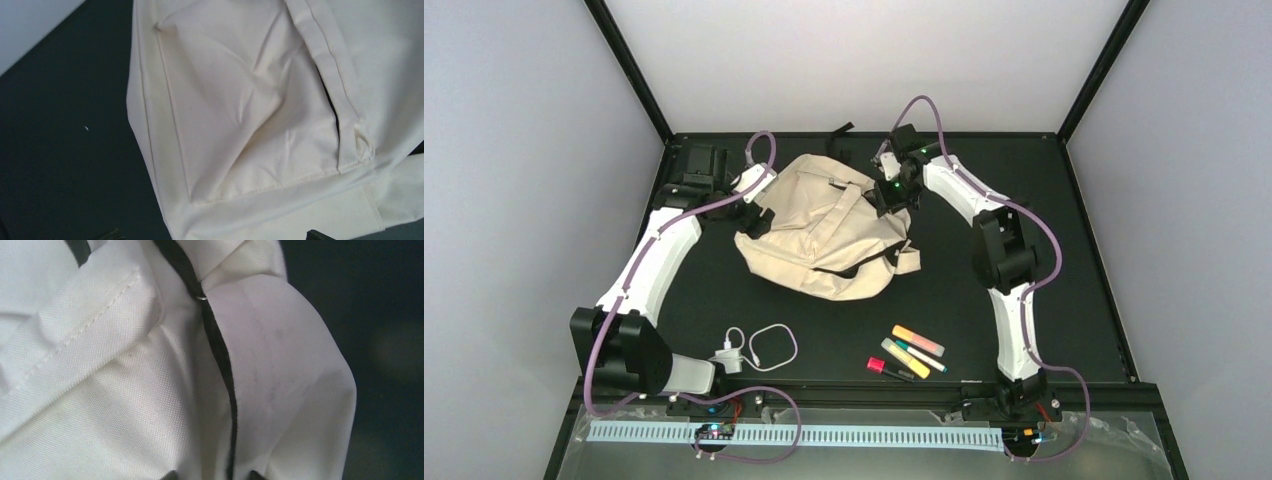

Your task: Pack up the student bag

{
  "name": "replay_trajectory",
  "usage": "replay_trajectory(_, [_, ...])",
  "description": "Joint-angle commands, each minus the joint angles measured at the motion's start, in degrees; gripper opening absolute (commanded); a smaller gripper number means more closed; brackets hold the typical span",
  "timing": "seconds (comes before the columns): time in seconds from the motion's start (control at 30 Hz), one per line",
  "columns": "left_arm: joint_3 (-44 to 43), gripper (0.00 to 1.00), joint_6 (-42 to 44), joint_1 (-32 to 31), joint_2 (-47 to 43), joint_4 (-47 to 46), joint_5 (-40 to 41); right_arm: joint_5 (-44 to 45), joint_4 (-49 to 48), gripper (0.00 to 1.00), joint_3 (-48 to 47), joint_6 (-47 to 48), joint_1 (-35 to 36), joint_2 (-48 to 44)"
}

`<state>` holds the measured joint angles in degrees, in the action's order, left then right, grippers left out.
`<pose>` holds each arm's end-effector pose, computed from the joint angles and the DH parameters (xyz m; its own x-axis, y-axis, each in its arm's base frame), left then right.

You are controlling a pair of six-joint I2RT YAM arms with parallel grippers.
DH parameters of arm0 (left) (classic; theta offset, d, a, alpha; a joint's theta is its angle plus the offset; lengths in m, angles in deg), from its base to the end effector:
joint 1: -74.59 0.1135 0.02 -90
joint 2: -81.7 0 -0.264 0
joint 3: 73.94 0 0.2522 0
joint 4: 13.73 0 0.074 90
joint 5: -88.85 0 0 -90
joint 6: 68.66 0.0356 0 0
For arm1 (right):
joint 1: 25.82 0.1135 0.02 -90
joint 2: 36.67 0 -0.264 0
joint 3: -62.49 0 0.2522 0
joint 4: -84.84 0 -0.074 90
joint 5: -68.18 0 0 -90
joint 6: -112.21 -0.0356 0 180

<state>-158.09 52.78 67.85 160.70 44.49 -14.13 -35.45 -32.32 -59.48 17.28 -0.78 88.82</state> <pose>0.2832 -0.0415 0.3084 -0.5477 0.5765 -0.6063 0.6260 0.7632 0.1602 0.4210 0.2059 0.2135 -0.8696 -0.3141 -0.3810 -0.4238 0.8707 0.2495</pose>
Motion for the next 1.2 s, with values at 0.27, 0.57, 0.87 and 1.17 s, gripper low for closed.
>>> replay_trajectory(0.27, [-5.4, 0.92, 0.6, 0.4, -3.4, 1.6, -9.5, 1.5, -7.7, 0.01, 5.2, 17.7, 2.8, -15.1])
replay_trajectory(0.57, [-9.9, 0.74, 2.4, 0.5, -1.1, -3.6, -22.1, 2.4, -31.9, 0.01, 28.0, 37.9, 8.5, -37.7])
replay_trajectory(0.87, [-21.4, 0.74, 1.4, 0.4, 10.1, -8.9, -24.4, 4.2, -29.2, 0.01, 14.7, 43.5, 8.4, -35.2])
replay_trajectory(1.17, [-22.3, 0.99, -2.3, 0.3, 20.5, -7.1, -12.9, 13.9, -14.8, 0.84, 9.3, 19.1, 4.1, -23.9])
